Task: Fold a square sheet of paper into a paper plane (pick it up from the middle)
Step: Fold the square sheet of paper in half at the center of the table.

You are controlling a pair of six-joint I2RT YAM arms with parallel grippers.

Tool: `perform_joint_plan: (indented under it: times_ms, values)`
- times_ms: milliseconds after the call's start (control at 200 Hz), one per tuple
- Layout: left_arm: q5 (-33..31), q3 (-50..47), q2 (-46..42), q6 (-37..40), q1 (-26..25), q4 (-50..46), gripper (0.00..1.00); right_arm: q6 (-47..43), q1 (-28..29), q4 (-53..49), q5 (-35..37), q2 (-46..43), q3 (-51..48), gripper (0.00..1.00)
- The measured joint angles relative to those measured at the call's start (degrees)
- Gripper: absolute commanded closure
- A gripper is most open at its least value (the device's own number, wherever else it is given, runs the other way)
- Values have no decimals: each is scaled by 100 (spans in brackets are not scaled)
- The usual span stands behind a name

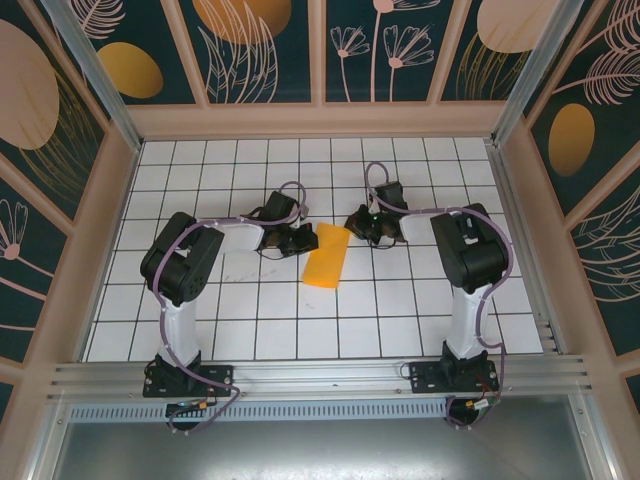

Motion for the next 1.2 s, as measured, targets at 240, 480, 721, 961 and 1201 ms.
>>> perform_joint_plan:
  times_ms: [240, 480, 721, 961, 1201]
  values:
    - [0, 0, 0, 0, 0, 0, 100, 42, -42, -15, -76, 2, 63, 100]
    - [0, 0, -2, 0, 0, 0, 100, 85, -50, 68, -74, 68, -13, 100]
    - [-2, 0, -2, 0, -2, 2, 100, 37, -50, -105, -48, -74, -15, 100]
    - [-2, 0, -2, 0, 0, 2, 100, 109, 227, 11, 28, -1298, -448, 100]
    - [-2, 0, -2, 0, 0, 2, 100, 573, 1375, 531, 247, -1534, -1259, 100]
